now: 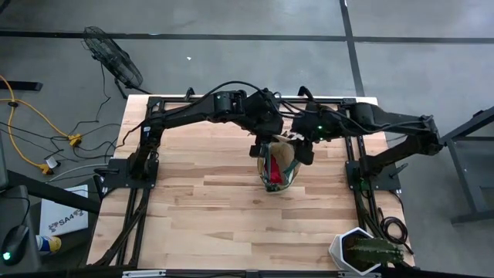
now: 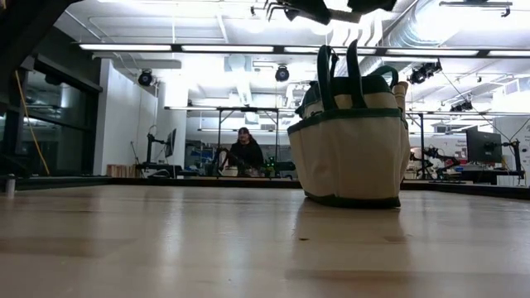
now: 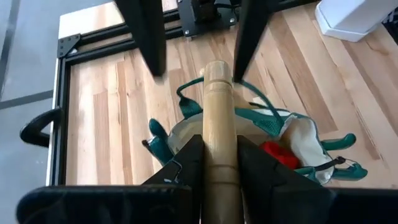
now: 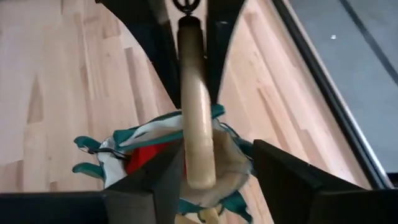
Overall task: Pick & Place Garden tools in Gardening bag
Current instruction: Put the brown hand rake into the white gardening bag
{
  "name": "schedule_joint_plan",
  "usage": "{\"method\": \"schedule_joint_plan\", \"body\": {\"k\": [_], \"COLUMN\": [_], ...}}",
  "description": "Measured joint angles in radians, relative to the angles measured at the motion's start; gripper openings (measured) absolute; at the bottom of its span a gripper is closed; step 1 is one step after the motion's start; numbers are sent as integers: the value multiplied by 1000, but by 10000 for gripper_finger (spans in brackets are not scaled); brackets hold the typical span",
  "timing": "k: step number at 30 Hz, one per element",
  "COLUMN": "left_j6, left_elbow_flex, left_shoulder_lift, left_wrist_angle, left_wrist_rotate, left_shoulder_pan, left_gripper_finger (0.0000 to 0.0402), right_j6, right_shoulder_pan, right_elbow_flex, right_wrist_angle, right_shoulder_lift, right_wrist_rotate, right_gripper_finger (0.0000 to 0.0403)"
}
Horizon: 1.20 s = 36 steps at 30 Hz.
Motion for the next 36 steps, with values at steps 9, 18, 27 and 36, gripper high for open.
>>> {"method": "schedule_joint_plan", "body": {"k": [9, 18, 27, 36], "left_j6": [-34, -41, -25, -65], "left_elbow_flex": [0, 0, 0, -71], "left_shoulder_lift": [0, 0, 0, 0], "left_wrist_angle": [-36, -47, -26, 110], "left_wrist_rotate": [-4, 39, 72, 138], "left_shoulder_pan": [36, 88, 86, 86], "left_gripper_finger": [61, 61, 61, 61], "right_j6": [91, 212, 292, 259], "right_shoulder_pan": [6, 6, 12, 56], "right_elbow_flex": [0, -112, -323, -446], "right_wrist_angle": [-129, -162, 35, 208], "right_shoulder_lift": [-125, -292, -431, -439], "right_wrist_rotate": [109, 245, 243, 232], "right_gripper_finger": [192, 192, 192, 192]}}
